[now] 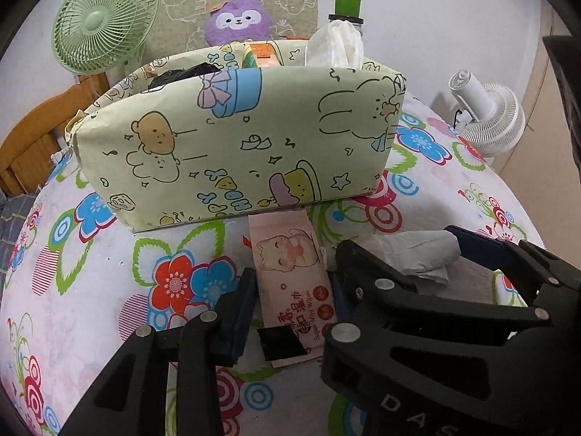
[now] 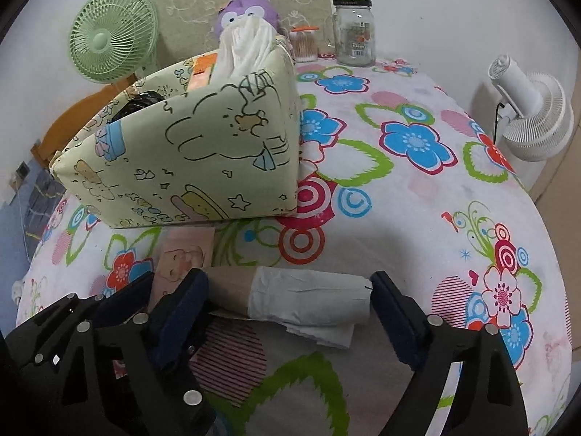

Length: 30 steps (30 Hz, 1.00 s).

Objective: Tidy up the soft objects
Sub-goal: 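Grasp the pink wipes packet with the left tool while the right tool grasps the white roll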

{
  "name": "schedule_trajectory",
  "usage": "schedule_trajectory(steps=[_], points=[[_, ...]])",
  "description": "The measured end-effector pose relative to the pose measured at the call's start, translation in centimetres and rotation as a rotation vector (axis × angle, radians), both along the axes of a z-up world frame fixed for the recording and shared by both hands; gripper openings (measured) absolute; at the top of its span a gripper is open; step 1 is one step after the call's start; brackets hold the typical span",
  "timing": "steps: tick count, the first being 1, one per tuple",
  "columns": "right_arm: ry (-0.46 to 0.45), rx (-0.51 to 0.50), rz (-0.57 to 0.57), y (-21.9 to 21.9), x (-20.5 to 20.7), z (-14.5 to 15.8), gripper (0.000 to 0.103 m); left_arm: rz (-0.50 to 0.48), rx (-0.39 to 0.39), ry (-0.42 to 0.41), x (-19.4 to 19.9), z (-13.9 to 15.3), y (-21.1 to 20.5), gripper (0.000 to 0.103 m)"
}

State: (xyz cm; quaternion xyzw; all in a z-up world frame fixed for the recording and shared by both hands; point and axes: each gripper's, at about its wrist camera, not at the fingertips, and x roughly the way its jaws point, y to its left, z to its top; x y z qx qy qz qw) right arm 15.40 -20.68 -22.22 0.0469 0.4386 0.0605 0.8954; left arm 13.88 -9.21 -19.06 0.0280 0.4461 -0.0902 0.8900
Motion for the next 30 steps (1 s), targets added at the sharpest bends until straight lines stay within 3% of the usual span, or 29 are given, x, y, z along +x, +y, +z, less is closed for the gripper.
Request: schedule_trajectory(steps=[3, 8, 10, 11, 18, 23, 28, 30], points=[[-0.015, -0.01, 0.002, 0.4, -0.4, 0.2, 0.082, -0.001, 0.003, -0.003, 0.0, 0.0, -0.2, 0.043], [-0.015, -0.009, 0.011, 0.4, -0.8, 0.4, 0.08, -0.001, -0.007, 0.007, -0.2, 0.1, -0.1, 0.042], [-0.023, -0.028, -0.009, 0.3, -1.0, 0.6, 0.064, 0.012, 0.007, -0.003, -0.4, 0.2, 0.0, 0.042], [-0.029, -0.033, -0.014, 0.1, -1.1, 0.8, 0.061, 0.009, -0.002, -0.012, -0.6, 0.5, 0.1, 0.042], [-0.013, -0.013, -0.025, -0.5, -1.5, 1.3, 0.059, -0.008, -0.017, -0.014, -1.1, 1.2, -0.1, 0.042], [0.016, 0.002, -0.033, -0.9, -2.5, 0.9, 0.059, 0.028, 0.01, 0.025, -0.7, 0.1, 0.6, 0.042], [0.033, 0.01, -0.032, -1.4, -3.5, 1.3, 0.06, 0.011, 0.047, 0.006, -1.0, 0.2, 0.2, 0.042], [0.024, -0.012, -0.005, -1.2, -3.6, 1.5, 0.065, 0.004, 0.051, 0.012, -1.2, 0.2, 0.2, 0.042]])
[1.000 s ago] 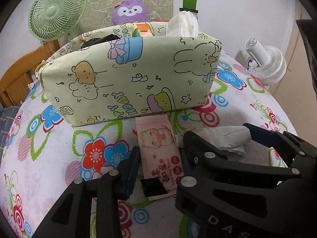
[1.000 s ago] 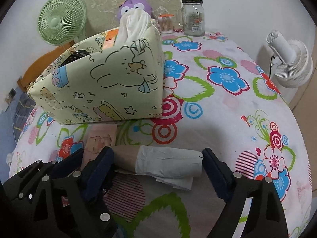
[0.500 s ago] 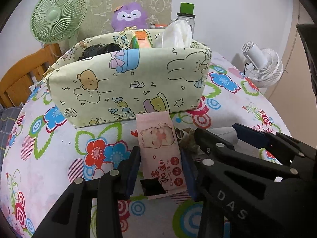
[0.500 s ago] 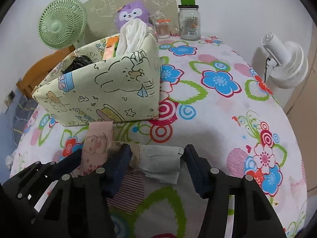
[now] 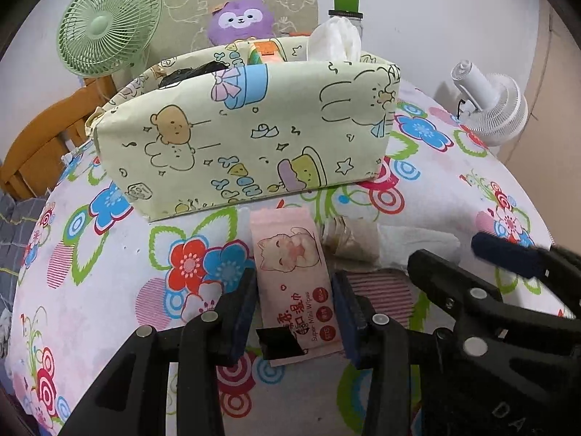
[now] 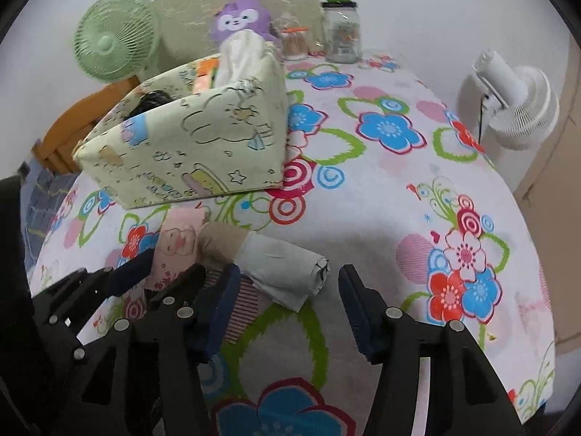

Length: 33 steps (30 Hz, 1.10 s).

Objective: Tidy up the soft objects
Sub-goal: 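Grasp the pink wipes packet with the left tool while the right tool grasps the white roll, then lift the pink packet with the left tool while the right tool carries the white roll over the box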

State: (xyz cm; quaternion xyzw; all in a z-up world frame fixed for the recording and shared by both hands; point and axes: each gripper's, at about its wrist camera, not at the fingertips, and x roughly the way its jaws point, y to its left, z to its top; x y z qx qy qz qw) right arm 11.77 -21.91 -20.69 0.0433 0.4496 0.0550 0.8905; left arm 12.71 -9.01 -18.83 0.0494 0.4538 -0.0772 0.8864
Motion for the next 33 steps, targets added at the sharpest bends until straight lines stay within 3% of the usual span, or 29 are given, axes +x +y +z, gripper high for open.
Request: schedule_trajectory(steps=[2, 9, 19, 20, 24, 33], points=[[-0.01, -0.033, 0.022, 0.2, 0.2, 0.0, 0.071, -0.003, 0.003, 0.006, -0.2, 0.1, 0.1, 0.042], [-0.035, -0.135, 0.17, 2.0, 1.6, 0.0, 0.071, -0.005, 0.02, 0.026, -0.6, 0.1, 1.0, 0.042], [0.029, -0.064, 0.241, 2.5, 4.0, -1.6, 0.07, -0.006, 0.019, 0.047, -0.1, 0.0, 2.2, 0.043], [0.029, -0.075, 0.235, 2.7, 4.0, -1.7, 0.068, -0.009, 0.023, 0.045, -0.1, 0.1, 2.2, 0.043], [0.004, -0.131, 0.207, 3.1, 3.6, -1.8, 0.041, -0.015, 0.061, 0.028, -0.4, 0.1, 1.6, 0.042], [0.002, -0.095, 0.189, 2.6, 2.5, -0.9, 0.031, -0.031, 0.025, 0.035, -0.5, 0.4, 1.1, 0.042]])
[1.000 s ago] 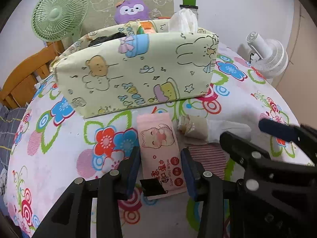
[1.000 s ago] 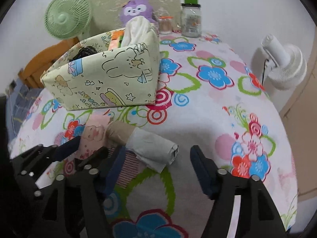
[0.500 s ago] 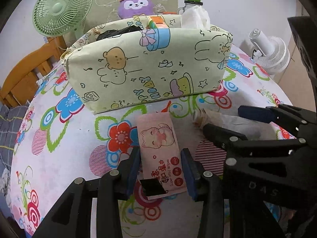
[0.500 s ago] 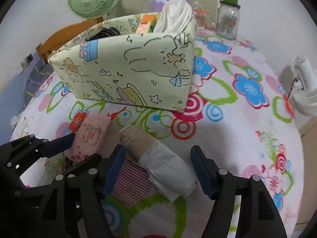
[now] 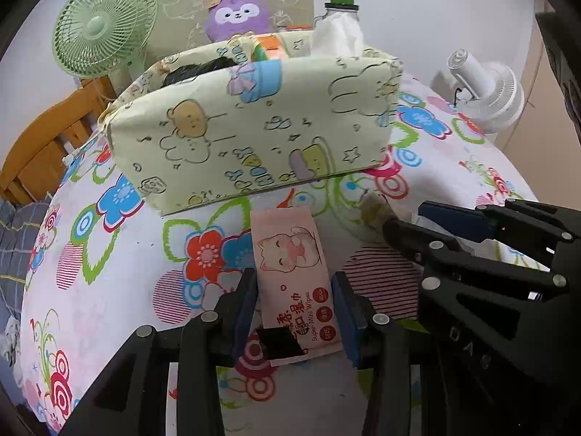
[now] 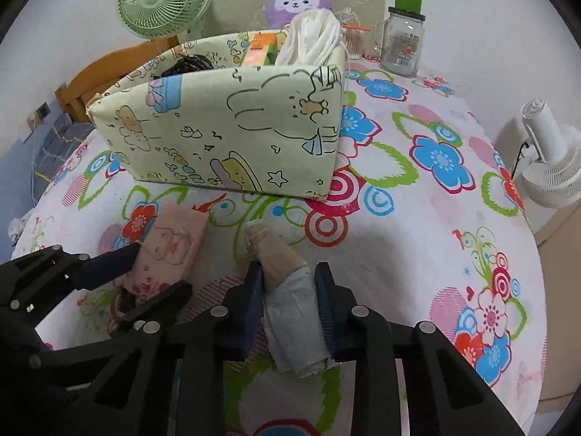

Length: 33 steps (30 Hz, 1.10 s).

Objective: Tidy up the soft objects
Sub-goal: 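Lift the pink packet with the left tool while the right tool carries the white roll over the box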

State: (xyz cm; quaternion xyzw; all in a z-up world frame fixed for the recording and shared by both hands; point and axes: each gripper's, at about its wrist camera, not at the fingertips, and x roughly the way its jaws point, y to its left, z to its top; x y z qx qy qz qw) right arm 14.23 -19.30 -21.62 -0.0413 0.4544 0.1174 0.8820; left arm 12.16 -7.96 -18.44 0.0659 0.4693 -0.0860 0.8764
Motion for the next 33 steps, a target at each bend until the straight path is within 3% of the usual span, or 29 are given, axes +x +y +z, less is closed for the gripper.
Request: schedule_trajectory(steps=[33], points=[[-0.222, 0.038, -0.076, -0.9, -7.6, 12.2, 0.032, -0.044, 0.02, -0.235, -5.7, 11.1, -1.1, 0.042]])
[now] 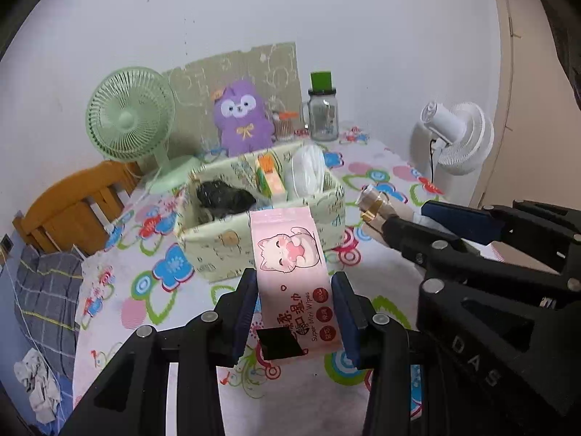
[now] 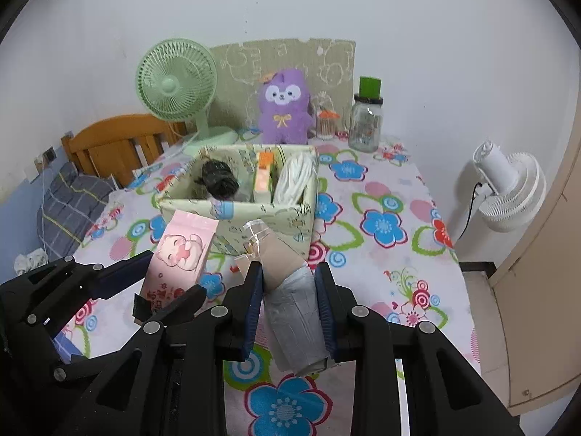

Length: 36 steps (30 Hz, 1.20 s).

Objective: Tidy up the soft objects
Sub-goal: 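Lift the pink packet with the left tool while the right tool carries the white roll over the box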

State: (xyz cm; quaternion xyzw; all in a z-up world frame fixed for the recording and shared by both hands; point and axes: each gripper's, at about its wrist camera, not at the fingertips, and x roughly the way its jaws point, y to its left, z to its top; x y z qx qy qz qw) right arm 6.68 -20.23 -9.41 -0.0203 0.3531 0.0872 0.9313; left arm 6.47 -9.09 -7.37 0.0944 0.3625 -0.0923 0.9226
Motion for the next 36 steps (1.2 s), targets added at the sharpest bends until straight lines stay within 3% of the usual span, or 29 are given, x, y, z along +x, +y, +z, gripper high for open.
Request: schedule_trajectory(steps=[19, 36], points=[[-0.086, -0.002, 0.041, 2.1, 0.0, 4.6, 0.032, 0.038, -0.006, -0.101, 0.1, 4.5, 1.0, 0.042], [-0.08, 0.004, 0.038, 3.5, 6.7, 4.6, 0.032, 0.073, -0.028, -0.083, 6.3, 4.2, 2.5, 0.042]])
